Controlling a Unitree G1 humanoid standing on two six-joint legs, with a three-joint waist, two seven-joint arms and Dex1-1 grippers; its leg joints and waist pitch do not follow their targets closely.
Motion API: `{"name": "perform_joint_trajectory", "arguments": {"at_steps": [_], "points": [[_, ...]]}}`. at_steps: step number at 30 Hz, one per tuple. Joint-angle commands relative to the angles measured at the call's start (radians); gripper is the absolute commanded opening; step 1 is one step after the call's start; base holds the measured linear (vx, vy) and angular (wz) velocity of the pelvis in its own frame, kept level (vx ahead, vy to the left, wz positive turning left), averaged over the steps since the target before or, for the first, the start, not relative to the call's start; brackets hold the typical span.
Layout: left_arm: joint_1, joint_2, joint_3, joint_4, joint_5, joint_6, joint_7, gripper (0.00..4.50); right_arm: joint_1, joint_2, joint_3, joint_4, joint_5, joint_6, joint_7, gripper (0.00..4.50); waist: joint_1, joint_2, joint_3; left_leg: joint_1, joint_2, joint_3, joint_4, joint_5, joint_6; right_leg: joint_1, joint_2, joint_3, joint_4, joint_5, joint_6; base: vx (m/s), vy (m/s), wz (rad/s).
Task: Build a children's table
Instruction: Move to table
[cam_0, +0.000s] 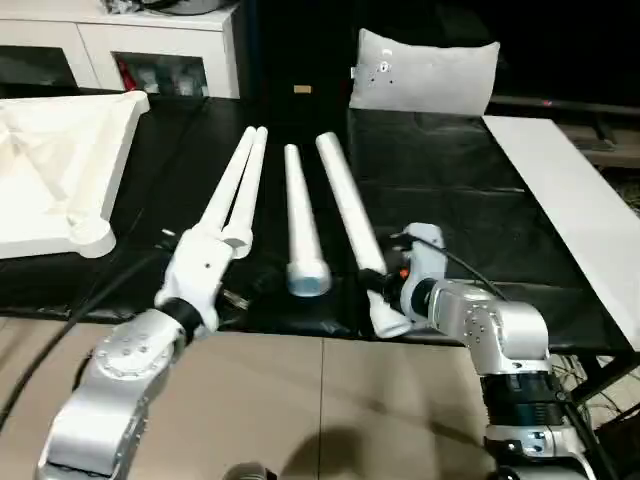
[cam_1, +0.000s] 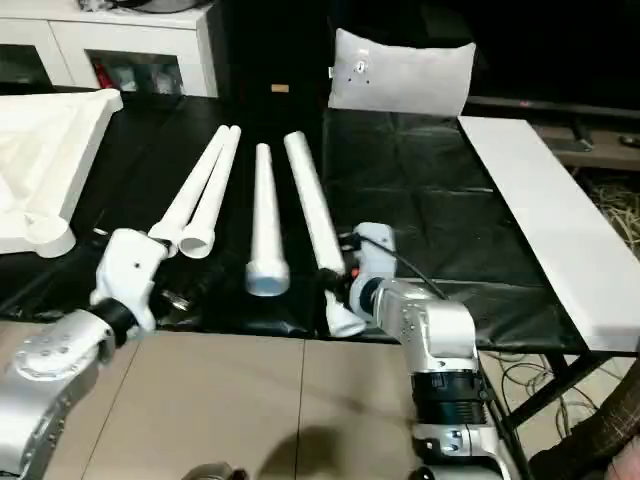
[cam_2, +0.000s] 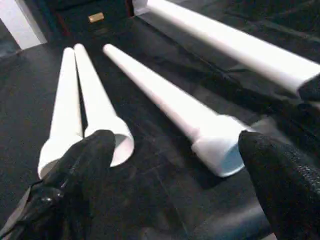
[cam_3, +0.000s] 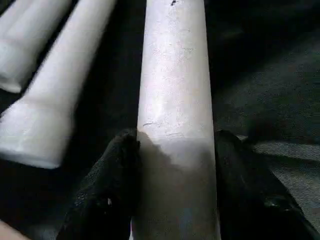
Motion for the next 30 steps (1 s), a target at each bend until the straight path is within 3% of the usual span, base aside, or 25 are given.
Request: {"name": "perform_joint_trajectory", "arguments": {"at_steps": [1,6,10,14,16,18,21,24,27,30], "points": [[-0.011,0.004,-0.004,0.008,0.002,-0.001,-0.006,4.4,0.002,-0.017,-0.018,0.02,-0.013,-0.004,-0.018,1.89,0.001,0.016,-0.038,0.023,0.087,-0.029,-0.099,-0.394,-0.078,0.001,-0.101,0.072,-0.109,-0.427,-0.081,0.0,0.0,0.0],[-0.02,-0.001,-0.018,0.013,0.002,-0.004,-0.01,4.4,0.024,-0.042,-0.023,-0.012,-0.015,0.024,-0.026,1.89,0.002,0.016,-0.043,0.016,0.093,-0.013,-0.103,-0.323,-0.075,0.009,-0.096,0.072,-0.095,-0.336,-0.098,0.0,0.0,0.0],[-0.027,-0.002,-0.035,0.02,0.007,-0.009,-0.015,4.4,0.026,-0.051,-0.019,-0.013,-0.02,0.029,-0.042,1.89,0.003,0.015,-0.044,0.018,0.091,-0.009,-0.101,-0.312,-0.067,0.007,-0.098,0.075,-0.098,-0.356,-0.098,0.0,0.0,0.0],[-0.034,-0.006,-0.052,0.031,0.016,-0.014,-0.018,4.4,0.015,-0.057,-0.018,-0.003,-0.019,0.031,-0.051,1.89,0.003,0.01,-0.049,0.013,0.093,-0.004,-0.099,-0.24,-0.052,0.015,-0.094,0.075,-0.09,-0.279,-0.111,0.025,-0.007,-0.01],[-0.033,-0.006,-0.055,0.032,0.018,-0.015,-0.018,4.4,0.012,-0.056,-0.017,0.0,-0.018,0.037,-0.052,1.89,0.001,0.015,-0.051,0.013,0.094,0.0,-0.1,-0.244,-0.049,0.016,-0.091,0.073,-0.085,-0.248,-0.126,0.055,-0.018,-0.05],[-0.032,-0.007,-0.059,0.031,0.018,-0.014,-0.017,4.4,0.007,-0.056,-0.014,0.005,-0.02,0.037,-0.055,1.89,-0.001,0.011,-0.055,0.012,0.094,0.001,-0.099,-0.232,-0.054,0.02,-0.086,0.074,-0.078,-0.187,-0.132,0.061,-0.017,-0.05],[-0.027,-0.001,-0.062,0.032,0.02,-0.017,-0.019,4.4,0.003,-0.058,-0.013,0.013,-0.017,0.038,-0.062,1.89,-0.002,0.014,-0.063,0.011,0.095,0.007,-0.091,-0.103,-0.043,0.03,-0.079,0.071,-0.058,0.016,-0.159,0.073,-0.01,-0.04],[-0.027,0.001,-0.064,0.035,0.025,-0.02,-0.02,4.4,0.001,-0.061,-0.011,0.021,-0.015,0.039,-0.066,1.89,-0.003,0.016,-0.066,0.013,0.095,0.012,-0.085,-0.063,-0.045,0.034,-0.076,0.07,-0.052,0.1,-0.168,0.017,-0.001,-0.02],[-0.029,0.0,-0.062,0.037,0.025,-0.02,-0.02,4.4,0.0,-0.062,-0.012,0.018,-0.015,0.045,-0.068,1.89,-0.002,0.013,-0.061,0.019,0.095,0.02,-0.086,-0.095,-0.046,0.034,-0.075,0.072,-0.058,0.063,-0.169,0.0,0.0,0.0],[-0.029,0.0,-0.062,0.037,0.026,-0.02,-0.02,4.4,-0.001,-0.066,-0.011,0.012,-0.013,0.061,-0.068,1.89,0.001,0.014,-0.056,0.026,0.099,0.023,-0.092,-0.157,-0.051,0.028,-0.077,0.075,-0.069,-0.056,-0.161,0.0,0.0,0.0]]}}
